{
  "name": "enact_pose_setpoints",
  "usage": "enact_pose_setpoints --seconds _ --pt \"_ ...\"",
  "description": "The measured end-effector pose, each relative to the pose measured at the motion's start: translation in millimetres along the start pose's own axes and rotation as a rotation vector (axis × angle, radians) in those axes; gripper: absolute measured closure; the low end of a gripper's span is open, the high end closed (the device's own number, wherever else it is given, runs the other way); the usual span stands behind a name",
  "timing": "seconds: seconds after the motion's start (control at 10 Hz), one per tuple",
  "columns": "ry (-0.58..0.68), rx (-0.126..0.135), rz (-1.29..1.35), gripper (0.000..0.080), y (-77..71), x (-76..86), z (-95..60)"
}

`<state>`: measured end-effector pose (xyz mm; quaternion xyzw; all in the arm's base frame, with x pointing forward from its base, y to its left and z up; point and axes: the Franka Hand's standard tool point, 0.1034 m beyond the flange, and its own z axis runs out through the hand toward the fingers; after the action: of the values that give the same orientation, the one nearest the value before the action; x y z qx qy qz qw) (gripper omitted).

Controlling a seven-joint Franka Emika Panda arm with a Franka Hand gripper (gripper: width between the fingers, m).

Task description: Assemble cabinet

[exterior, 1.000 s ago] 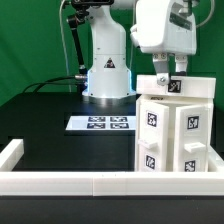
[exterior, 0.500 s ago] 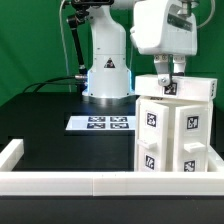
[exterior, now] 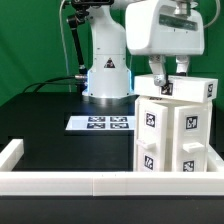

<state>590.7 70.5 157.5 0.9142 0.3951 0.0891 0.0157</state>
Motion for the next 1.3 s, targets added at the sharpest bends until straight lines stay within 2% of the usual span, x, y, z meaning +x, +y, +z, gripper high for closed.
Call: enact_pose_setpoints --seconds 0.4,0.7,1.3 --pt "0.013 -0.011 0.301 0.0243 1.3 -0.3 0.5" --pt "0.030 -0.015 0.652 0.0243 -1.3 3.3 0.8" --pt "0.047 0.003 1.105 0.0243 -3.1 6.1 0.7"
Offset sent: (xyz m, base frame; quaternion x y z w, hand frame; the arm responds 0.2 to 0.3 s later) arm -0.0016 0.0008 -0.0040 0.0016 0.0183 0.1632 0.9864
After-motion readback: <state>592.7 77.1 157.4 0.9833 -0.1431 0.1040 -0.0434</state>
